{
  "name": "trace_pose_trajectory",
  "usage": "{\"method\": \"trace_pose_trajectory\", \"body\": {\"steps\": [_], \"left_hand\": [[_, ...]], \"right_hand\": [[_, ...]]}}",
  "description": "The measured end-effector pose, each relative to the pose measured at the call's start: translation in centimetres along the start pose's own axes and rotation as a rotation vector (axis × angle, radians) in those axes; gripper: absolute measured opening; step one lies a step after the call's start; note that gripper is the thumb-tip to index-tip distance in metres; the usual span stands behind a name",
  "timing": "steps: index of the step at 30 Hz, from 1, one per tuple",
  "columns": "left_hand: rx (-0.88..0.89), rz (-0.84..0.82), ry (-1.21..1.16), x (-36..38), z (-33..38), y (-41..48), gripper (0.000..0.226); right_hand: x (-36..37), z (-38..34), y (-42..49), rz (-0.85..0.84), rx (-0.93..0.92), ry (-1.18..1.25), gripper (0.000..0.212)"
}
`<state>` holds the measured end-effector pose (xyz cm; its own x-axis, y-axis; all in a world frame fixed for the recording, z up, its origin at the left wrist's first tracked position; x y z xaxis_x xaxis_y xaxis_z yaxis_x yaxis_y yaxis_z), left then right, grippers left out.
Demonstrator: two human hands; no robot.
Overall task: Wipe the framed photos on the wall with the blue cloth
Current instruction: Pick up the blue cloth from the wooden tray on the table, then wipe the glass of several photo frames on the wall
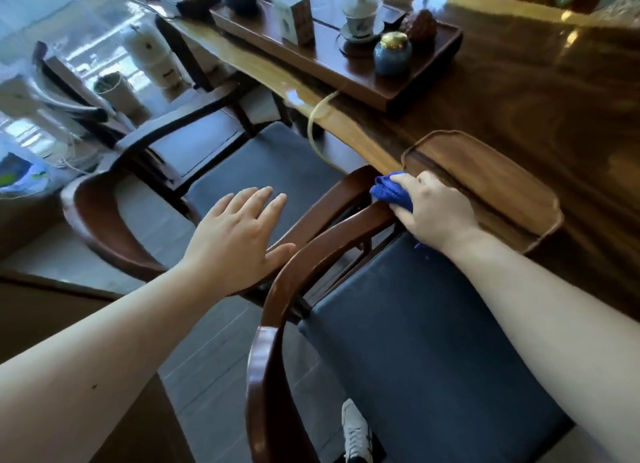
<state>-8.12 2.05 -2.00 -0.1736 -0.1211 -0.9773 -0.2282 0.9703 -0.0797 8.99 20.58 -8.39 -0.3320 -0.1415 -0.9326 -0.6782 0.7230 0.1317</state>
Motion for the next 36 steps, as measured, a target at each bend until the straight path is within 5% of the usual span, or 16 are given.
{"method": "trace_pose_trajectory", "body": {"steps": [15,28,36], "left_hand": [[-0.469,0.191,0.114,-12.2,-15.5,-28.1,0.075],[-0.848,0.42,0.391,-29.7,-17.0,-56.3,0.073],[-1.075,0.345,0.602,-37.6,-16.4,-66.5,0.075]], "right_hand": [[-7.4,-38.0,-6.8,0.105,-0.742,0.216,0.052],[-22.2,-64.6,-23.2,0.23,-1.168,0.44,0.051],[-28.8,-76.0,-30.1,0.213,-1.389,0.796,0.047]]}}
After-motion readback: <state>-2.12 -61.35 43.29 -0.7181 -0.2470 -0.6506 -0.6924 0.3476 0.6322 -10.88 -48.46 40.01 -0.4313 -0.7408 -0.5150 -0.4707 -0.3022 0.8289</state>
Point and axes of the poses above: each hand's wrist, its own y-axis towards the middle knuckle, its own x-axis out of the palm, z = x × y, the point moved 9 cm from there along y, towards the middle knuckle, and after that the axes turned 2 degrees about z, right-handed, at the moved point
